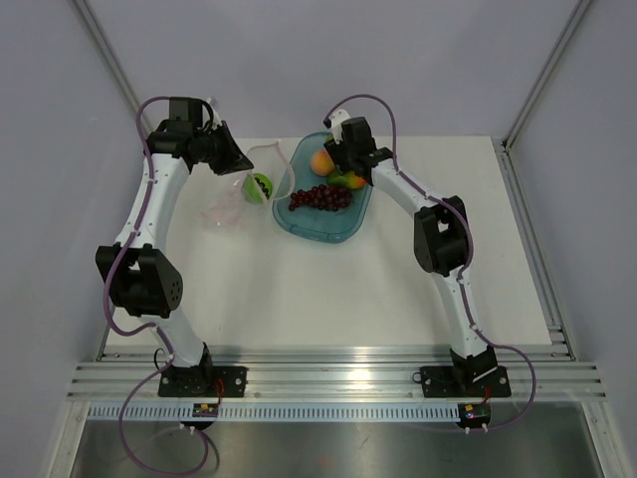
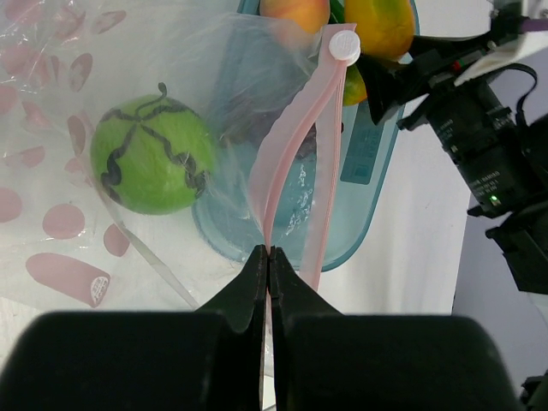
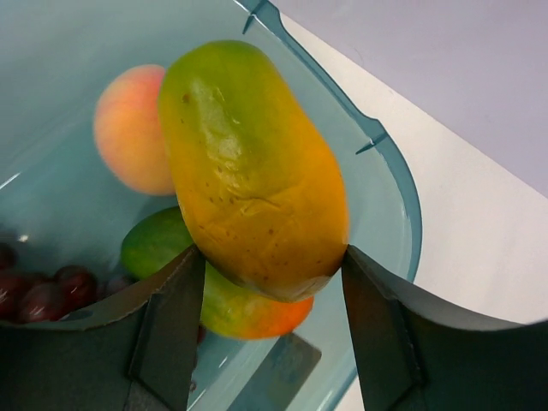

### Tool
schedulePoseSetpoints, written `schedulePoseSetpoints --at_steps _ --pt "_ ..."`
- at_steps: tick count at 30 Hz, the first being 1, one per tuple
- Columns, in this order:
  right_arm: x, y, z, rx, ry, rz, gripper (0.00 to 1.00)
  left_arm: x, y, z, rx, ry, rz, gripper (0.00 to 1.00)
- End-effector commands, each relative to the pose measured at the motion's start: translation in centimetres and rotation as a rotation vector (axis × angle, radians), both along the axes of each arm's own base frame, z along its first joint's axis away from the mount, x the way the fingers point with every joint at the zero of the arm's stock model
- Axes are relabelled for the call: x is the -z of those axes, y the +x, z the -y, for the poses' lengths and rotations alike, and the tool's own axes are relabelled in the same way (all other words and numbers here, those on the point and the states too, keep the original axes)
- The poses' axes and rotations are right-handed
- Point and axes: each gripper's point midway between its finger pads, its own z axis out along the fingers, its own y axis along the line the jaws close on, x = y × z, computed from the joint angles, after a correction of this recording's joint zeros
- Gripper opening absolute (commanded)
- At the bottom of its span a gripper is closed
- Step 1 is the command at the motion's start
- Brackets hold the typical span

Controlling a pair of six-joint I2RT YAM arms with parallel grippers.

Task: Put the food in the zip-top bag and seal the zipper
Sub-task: Pick up the fake fruit from the bin, then place the fake fruit in the zipper food storage bag.

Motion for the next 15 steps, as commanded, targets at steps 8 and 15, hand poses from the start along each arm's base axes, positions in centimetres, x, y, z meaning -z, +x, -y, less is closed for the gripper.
schedulePoseSetpoints --at_steps 8,15 --pt "-12.6 -8.6 -2.6 -0.094 0.284 -0.013 0.50 -2.3 1.5 0.4 0.020 -0.024 0.101 0.00" --pt "-17.7 -15.8 -8.6 -0.236 0.433 -0.084 0.50 -1.9 1.4 0.5 0.034 -0.022 0.100 0.00"
